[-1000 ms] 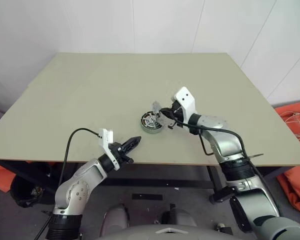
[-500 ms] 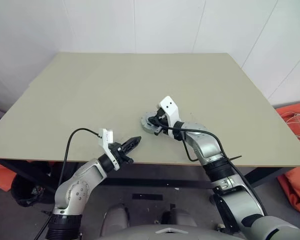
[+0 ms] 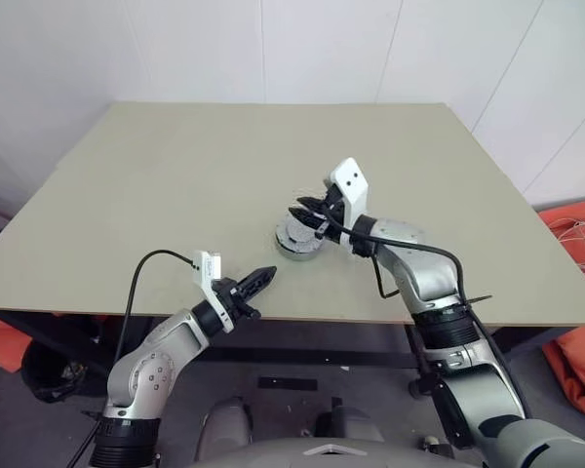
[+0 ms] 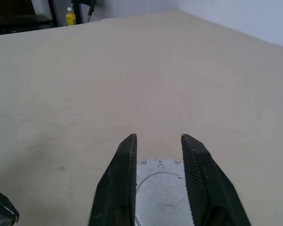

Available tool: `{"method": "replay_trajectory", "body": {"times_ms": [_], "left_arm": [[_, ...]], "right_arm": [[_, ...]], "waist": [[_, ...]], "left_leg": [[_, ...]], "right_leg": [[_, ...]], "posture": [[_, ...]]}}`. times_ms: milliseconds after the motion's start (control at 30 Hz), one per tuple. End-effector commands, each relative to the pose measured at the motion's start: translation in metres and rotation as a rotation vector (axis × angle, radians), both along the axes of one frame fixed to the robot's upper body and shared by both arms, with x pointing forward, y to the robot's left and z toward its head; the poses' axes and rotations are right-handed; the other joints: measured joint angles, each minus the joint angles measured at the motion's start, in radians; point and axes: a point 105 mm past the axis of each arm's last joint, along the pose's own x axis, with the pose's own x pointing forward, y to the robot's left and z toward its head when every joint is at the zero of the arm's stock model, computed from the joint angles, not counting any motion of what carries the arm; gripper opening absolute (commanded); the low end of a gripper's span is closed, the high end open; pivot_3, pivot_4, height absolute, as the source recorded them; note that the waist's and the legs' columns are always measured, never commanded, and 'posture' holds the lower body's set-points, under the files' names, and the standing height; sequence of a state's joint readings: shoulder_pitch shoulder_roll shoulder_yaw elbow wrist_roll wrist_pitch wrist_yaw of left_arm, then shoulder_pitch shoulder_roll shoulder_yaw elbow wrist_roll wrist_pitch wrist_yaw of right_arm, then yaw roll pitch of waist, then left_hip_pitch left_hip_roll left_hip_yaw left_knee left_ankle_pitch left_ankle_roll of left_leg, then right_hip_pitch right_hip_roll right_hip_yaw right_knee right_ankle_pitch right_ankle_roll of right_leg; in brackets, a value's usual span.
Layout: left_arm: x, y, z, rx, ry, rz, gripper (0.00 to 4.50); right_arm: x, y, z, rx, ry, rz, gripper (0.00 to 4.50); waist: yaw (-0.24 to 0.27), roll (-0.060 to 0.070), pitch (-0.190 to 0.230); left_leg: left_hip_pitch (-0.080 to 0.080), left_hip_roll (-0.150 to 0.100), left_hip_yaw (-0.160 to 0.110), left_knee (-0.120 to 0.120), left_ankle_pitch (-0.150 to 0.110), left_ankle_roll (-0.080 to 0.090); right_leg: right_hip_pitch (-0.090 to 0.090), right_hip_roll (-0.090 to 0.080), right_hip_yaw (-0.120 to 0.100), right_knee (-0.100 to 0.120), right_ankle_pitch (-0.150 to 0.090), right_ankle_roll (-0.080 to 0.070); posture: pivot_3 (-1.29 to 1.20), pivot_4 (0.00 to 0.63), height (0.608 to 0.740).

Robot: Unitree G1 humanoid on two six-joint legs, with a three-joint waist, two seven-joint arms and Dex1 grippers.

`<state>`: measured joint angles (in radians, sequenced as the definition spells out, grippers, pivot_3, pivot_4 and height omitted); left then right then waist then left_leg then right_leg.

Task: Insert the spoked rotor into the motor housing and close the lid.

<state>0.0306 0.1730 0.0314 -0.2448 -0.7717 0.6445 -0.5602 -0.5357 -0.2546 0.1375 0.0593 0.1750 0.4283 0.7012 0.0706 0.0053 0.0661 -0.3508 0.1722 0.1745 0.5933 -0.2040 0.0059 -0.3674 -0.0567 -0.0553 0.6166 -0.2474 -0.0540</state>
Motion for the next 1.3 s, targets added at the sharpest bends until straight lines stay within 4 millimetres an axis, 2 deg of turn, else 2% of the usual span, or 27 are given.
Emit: {"method": "replay_trajectory", "body": {"times_ms": [33,200,233,467,867,1200,1300], "left_arm": [[0.002,-0.003,0.010,-0.017,-0.042,-0.020,0.00],[0.002,-0.002,0.010,-0.016,-0.043,-0.016,0.00],[0.002,-0.002,0.010,-0.016,-0.043,-0.014,0.00],[0.003,0.000,0.011,-0.014,-0.045,-0.009,0.00],[0.003,0.000,0.012,-0.013,-0.050,0.000,0.00],[0.004,0.001,0.013,-0.015,-0.052,0.009,0.00],[0.004,0.001,0.013,-0.016,-0.051,0.008,0.00]], "right_arm": [[-0.001,-0.002,0.010,0.003,-0.033,0.008,2.60],[0.001,-0.001,0.000,-0.019,-0.007,0.016,4.35],[0.002,-0.001,-0.002,-0.028,-0.006,0.014,4.46],[0.004,0.005,-0.019,-0.091,0.034,0.063,4.46],[0.027,-0.001,-0.037,-0.136,0.077,0.041,4.46],[0.029,-0.003,-0.049,-0.156,0.108,0.048,4.46],[0.029,-0.003,-0.049,-0.154,0.109,0.046,3.52]], "waist": [[0.000,0.000,0.000],[-0.001,0.000,0.000],[0.000,0.000,0.000],[0.000,0.000,0.000],[-0.001,0.000,0.000],[-0.001,0.000,0.000],[-0.001,0.000,0.000]], "left_leg": [[0.000,0.000,0.000,0.000,0.000,0.000],[0.000,0.000,0.000,0.000,0.000,0.000],[0.000,0.000,0.000,0.000,0.000,0.000],[-0.001,0.000,0.000,0.000,0.000,0.000],[-0.001,0.000,0.000,0.000,0.000,0.000],[-0.001,0.000,0.000,0.000,0.000,0.000],[-0.001,0.000,0.000,0.000,0.000,0.000]], "right_leg": [[0.000,0.000,0.000,0.000,0.000,0.000],[0.000,0.000,0.000,0.000,-0.001,0.002],[0.000,0.000,0.000,0.000,-0.001,0.001],[0.000,0.000,0.000,0.000,0.001,-0.002],[-0.001,0.000,0.000,0.000,0.002,-0.003],[0.000,0.000,0.000,0.000,0.002,-0.003],[0.000,0.000,0.000,0.000,0.002,-0.003]], "posture": [[0.00,0.000,0.740],[0.00,0.000,0.740],[0.00,0.000,0.740],[0.00,0.000,0.740],[0.00,0.000,0.740],[0.00,0.000,0.740],[0.00,0.000,0.740]]}}
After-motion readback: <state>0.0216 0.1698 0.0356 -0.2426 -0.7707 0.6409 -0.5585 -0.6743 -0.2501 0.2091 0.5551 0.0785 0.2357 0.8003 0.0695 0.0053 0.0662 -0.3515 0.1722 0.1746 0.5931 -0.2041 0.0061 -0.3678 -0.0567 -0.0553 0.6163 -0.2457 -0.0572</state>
